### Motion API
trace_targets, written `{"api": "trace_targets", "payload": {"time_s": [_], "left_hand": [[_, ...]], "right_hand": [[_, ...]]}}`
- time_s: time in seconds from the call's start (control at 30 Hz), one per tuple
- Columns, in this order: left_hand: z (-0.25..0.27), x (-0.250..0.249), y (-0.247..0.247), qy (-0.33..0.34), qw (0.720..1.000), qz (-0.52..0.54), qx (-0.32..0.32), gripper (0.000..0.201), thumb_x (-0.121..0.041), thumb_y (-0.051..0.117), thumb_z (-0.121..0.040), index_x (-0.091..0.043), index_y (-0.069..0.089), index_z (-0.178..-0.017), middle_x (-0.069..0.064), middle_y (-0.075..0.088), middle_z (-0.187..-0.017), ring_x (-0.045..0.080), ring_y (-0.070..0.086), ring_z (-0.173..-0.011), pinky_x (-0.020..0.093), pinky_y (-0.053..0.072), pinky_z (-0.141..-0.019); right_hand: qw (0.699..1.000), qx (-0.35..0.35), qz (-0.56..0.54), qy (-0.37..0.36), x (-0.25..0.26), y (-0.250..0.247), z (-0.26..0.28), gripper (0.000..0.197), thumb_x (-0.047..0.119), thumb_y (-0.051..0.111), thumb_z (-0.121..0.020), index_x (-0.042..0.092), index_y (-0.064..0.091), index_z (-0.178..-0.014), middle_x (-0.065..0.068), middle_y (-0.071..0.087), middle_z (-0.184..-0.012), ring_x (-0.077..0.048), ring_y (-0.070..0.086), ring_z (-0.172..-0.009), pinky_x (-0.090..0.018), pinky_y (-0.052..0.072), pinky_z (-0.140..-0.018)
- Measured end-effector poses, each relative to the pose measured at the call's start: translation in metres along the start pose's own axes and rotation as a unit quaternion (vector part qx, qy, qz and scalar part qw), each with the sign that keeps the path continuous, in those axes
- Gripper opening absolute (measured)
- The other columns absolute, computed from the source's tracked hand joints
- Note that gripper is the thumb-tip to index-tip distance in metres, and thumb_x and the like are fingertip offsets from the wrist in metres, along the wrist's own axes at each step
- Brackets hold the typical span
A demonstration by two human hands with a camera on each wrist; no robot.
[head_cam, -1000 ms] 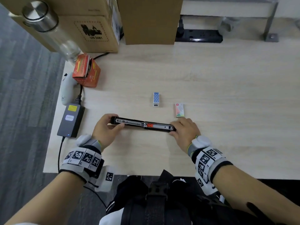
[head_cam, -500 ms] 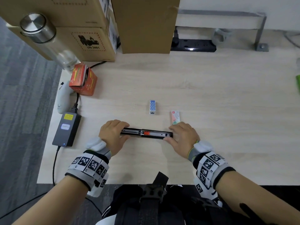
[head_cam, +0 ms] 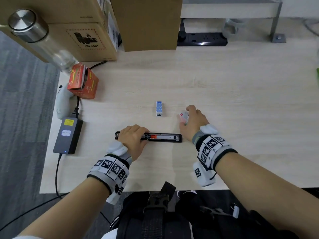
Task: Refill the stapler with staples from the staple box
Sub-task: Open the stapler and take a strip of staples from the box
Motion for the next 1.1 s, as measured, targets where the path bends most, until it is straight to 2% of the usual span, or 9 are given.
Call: {"api": "trace_targets", "payload": {"time_s": [0.23,0.37,0.47,0.53,0.6,0.7,0.77,0.93,1.1], "left_hand": [[-0.012,-0.006,-0.004,-0.013,1.000,-0.001,0.008,0.026,-0.025,0.069,-0.079,-0.024,0.062,-0.104,0.001,0.064,-0.098,0.027,0.055,-0.090,0.036,0.038,-0.080],[-0.006,-0.010,-0.004,0.008,1.000,0.003,-0.019,0.043,-0.028,0.073,-0.074,-0.022,0.058,-0.114,0.004,0.061,-0.108,0.029,0.055,-0.095,0.039,0.042,-0.083],[0.005,-0.021,-0.011,0.032,0.993,0.092,-0.071,0.044,-0.032,0.069,-0.077,-0.019,0.056,-0.117,0.005,0.059,-0.111,0.024,0.055,-0.093,0.034,0.045,-0.082],[0.010,-0.029,-0.016,-0.022,0.976,0.210,-0.045,0.034,-0.030,0.066,-0.081,-0.021,0.056,-0.112,0.002,0.062,-0.104,0.017,0.059,-0.084,0.027,0.048,-0.077],[0.011,-0.032,-0.017,-0.113,0.943,0.311,0.021,0.026,-0.029,0.069,-0.080,-0.025,0.053,-0.100,0.000,0.067,-0.091,0.016,0.062,-0.074,0.025,0.050,-0.069],[0.013,-0.033,-0.016,-0.187,0.888,0.415,0.060,0.023,-0.028,0.069,-0.081,-0.018,0.051,-0.090,0.014,0.069,-0.082,0.025,0.064,-0.069,0.039,0.055,-0.069],[0.015,-0.035,-0.015,-0.207,0.863,0.456,0.068,0.018,-0.019,0.067,-0.084,-0.010,0.051,-0.088,0.021,0.068,-0.081,0.025,0.064,-0.065,0.037,0.055,-0.065],[0.019,-0.033,-0.010,-0.199,0.854,0.475,0.073,0.012,-0.010,0.063,-0.086,-0.006,0.056,-0.077,0.019,0.066,-0.072,0.019,0.060,-0.060,0.026,0.054,-0.058],[0.025,-0.023,-0.004,-0.227,0.840,0.488,0.064,0.016,-0.009,0.063,-0.086,-0.007,0.059,-0.070,0.012,0.065,-0.064,0.016,0.060,-0.055,0.023,0.053,-0.055]], "right_hand": [[0.991,-0.059,-0.111,-0.037,-0.018,-0.011,0.019,0.046,0.020,0.059,-0.080,0.029,0.039,-0.121,-0.001,0.055,-0.109,-0.021,0.052,-0.095,-0.032,0.046,-0.072],[0.982,-0.054,-0.132,-0.127,-0.018,-0.003,0.049,0.048,0.015,0.063,-0.079,0.027,0.043,-0.120,0.001,0.057,-0.105,-0.019,0.054,-0.094,-0.036,0.049,-0.075],[0.971,-0.036,-0.133,-0.194,-0.012,0.012,0.067,0.048,0.012,0.064,-0.077,0.024,0.047,-0.120,-0.001,0.059,-0.106,-0.022,0.055,-0.096,-0.036,0.048,-0.079],[0.969,-0.028,-0.125,-0.213,-0.006,0.019,0.074,0.049,0.011,0.064,-0.076,0.025,0.047,-0.119,0.000,0.060,-0.108,-0.022,0.054,-0.099,-0.036,0.048,-0.080],[0.964,-0.031,-0.131,-0.228,0.002,0.024,0.078,0.049,0.010,0.064,-0.075,0.027,0.047,-0.118,0.000,0.061,-0.107,-0.022,0.054,-0.099,-0.038,0.049,-0.080],[0.959,-0.033,-0.147,-0.242,0.012,0.026,0.082,0.049,0.011,0.064,-0.076,0.031,0.046,-0.117,0.002,0.060,-0.106,-0.020,0.054,-0.098,-0.040,0.052,-0.077],[0.956,-0.029,-0.150,-0.250,0.018,0.028,0.083,0.047,0.013,0.064,-0.077,0.031,0.046,-0.117,0.003,0.060,-0.106,-0.019,0.053,-0.099,-0.041,0.053,-0.076],[0.955,-0.022,-0.151,-0.254,0.022,0.033,0.085,0.046,0.015,0.067,-0.077,0.025,0.052,-0.120,0.004,0.059,-0.108,-0.013,0.052,-0.102,-0.036,0.052,-0.080],[0.959,-0.005,-0.135,-0.249,0.019,0.041,0.088,0.048,0.020,0.073,-0.075,0.021,0.053,-0.119,0.006,0.058,-0.108,0.000,0.044,-0.096,-0.023,0.044,-0.081]]}}
Point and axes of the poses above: each hand's wrist, its own z-axis away from the middle knuckle, its own y-axis out of the palm, x = y × z, the point moved 2 cm from there along -z, towards the middle knuckle
